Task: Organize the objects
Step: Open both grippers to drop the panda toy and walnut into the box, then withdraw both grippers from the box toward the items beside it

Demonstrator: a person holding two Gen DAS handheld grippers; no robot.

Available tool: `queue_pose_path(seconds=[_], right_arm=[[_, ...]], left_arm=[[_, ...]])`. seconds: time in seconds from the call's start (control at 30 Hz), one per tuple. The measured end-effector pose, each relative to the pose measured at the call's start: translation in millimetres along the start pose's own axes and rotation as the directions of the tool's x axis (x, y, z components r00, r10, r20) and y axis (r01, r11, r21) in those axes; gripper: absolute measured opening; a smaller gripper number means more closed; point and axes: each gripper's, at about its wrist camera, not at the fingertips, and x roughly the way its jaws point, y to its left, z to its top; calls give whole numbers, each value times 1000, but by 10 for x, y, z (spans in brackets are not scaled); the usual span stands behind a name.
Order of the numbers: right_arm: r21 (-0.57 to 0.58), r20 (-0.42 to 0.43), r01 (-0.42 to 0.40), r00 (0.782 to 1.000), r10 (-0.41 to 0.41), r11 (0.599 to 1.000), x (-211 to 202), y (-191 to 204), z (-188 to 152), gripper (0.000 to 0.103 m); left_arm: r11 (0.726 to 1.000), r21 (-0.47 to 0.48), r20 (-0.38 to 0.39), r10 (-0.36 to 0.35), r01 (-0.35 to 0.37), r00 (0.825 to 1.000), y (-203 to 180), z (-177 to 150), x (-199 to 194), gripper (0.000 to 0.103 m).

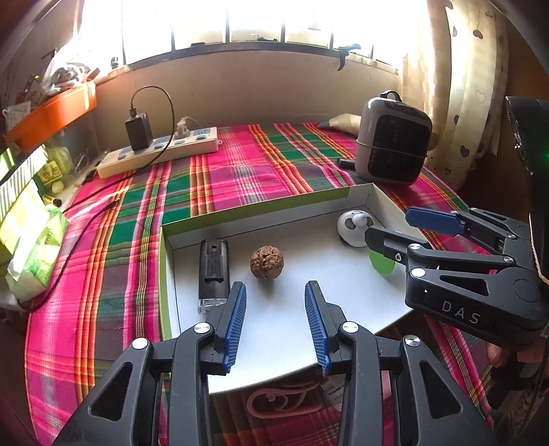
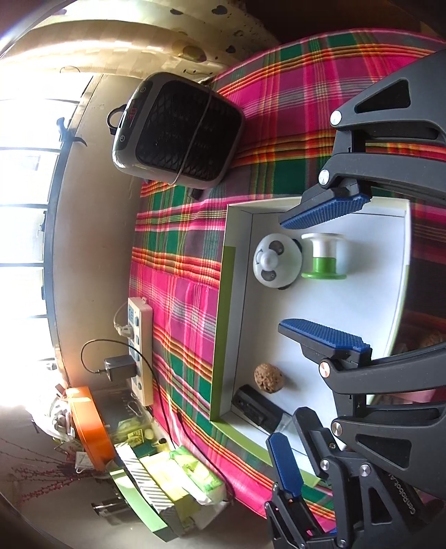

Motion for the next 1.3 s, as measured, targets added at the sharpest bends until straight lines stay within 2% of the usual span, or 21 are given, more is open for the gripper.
queue_pose_path(seconds=[0.63,0.97,1.3], right_arm=[[32,34,-15,999,14,999,-417,103,-381,56],[18,24,-20,1000,20,1000,-547,150,-647,56],[25,5,-37,999,37,999,-594,194,-839,56]], left_arm=[[1000,-21,35,10,-10,999,-7,-283,-354,34],[998,-58,32,6,-4,999,103,-557,-488,34],[995,-87,12,-42,43,999,175,-764,-504,34]])
